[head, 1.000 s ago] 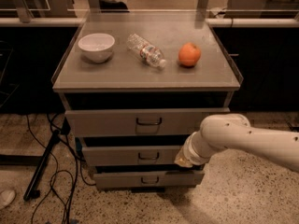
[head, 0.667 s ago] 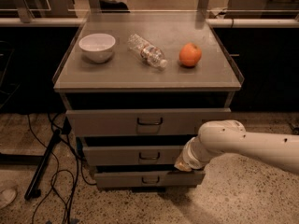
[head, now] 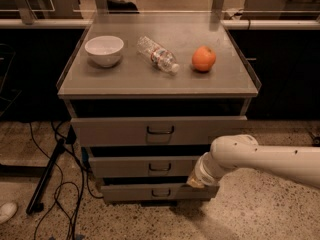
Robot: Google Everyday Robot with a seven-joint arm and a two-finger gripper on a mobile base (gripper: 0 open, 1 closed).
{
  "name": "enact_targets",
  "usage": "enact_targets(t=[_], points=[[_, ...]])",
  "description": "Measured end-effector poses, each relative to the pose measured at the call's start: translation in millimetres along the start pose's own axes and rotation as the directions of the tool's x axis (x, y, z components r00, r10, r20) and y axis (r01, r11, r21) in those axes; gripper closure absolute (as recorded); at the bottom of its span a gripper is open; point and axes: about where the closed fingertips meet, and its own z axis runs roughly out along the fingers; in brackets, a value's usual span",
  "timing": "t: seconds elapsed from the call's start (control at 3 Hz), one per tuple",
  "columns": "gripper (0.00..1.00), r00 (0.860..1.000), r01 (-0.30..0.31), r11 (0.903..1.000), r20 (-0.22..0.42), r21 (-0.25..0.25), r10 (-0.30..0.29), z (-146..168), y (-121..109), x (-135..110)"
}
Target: Open bottom drawer
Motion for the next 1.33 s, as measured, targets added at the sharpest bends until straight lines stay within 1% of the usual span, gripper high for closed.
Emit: enact_targets(t=[1.0,1.33], points=[[0.16,1.000,0.000,1.0000,0.000,0.000,0.000,0.0,0.0,0.0],[0.00,1.000,0.000,1.0000,0.000,0.000,0.000,0.1,0.1,0.0]])
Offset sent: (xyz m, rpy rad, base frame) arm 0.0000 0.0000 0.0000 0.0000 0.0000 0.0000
